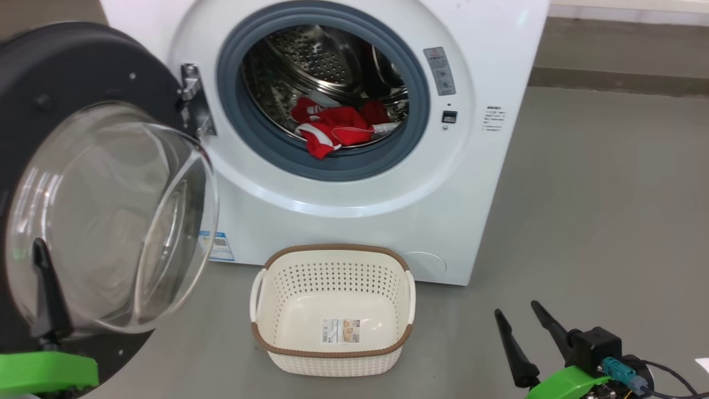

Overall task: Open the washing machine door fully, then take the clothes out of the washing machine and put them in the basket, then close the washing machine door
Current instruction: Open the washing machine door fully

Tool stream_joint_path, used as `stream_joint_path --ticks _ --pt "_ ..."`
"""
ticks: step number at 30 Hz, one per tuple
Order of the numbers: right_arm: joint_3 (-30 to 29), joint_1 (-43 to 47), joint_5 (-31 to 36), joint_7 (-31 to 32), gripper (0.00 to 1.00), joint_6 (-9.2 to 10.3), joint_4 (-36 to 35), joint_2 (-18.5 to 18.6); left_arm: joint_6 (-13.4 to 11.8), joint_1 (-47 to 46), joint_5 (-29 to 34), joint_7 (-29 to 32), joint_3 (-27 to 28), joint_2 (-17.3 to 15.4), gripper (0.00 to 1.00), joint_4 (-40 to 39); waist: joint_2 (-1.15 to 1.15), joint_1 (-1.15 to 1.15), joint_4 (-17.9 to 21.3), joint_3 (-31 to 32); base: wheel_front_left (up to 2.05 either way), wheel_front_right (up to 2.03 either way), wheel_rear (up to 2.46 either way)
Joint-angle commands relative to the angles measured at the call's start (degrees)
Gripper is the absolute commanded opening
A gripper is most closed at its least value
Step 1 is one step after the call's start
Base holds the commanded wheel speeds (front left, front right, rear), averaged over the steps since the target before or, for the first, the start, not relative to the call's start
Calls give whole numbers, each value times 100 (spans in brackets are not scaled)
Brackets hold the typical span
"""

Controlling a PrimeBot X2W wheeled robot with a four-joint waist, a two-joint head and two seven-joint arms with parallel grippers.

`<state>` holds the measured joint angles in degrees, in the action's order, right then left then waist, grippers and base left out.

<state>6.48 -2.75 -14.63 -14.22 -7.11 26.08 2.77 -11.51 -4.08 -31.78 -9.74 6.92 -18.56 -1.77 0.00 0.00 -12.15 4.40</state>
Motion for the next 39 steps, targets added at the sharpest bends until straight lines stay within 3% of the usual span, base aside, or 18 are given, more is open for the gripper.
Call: stream_joint_path --ticks 1,17,29,39 --pt "55 -281 7 -78 100 -37 -203 12 68 -71 22 -55 153 -156 100 -161 0 0 183 -63 0 0 0" --pt "-206 -512 150 -78 100 -37 -939 11 702 443 249 -471 -335 101 100 177 0 0 1201 -236 0 0 0" --pt "-265 -367 180 -78 100 -37 -1252 11 880 861 796 -524 75 434 100 392 0 0 1727 -232 0 0 0" --pt "-291 -217 293 -78 100 -37 -1304 11 1353 1174 1323 -525 486 937 100 612 0 0 1869 -149 0 0 0"
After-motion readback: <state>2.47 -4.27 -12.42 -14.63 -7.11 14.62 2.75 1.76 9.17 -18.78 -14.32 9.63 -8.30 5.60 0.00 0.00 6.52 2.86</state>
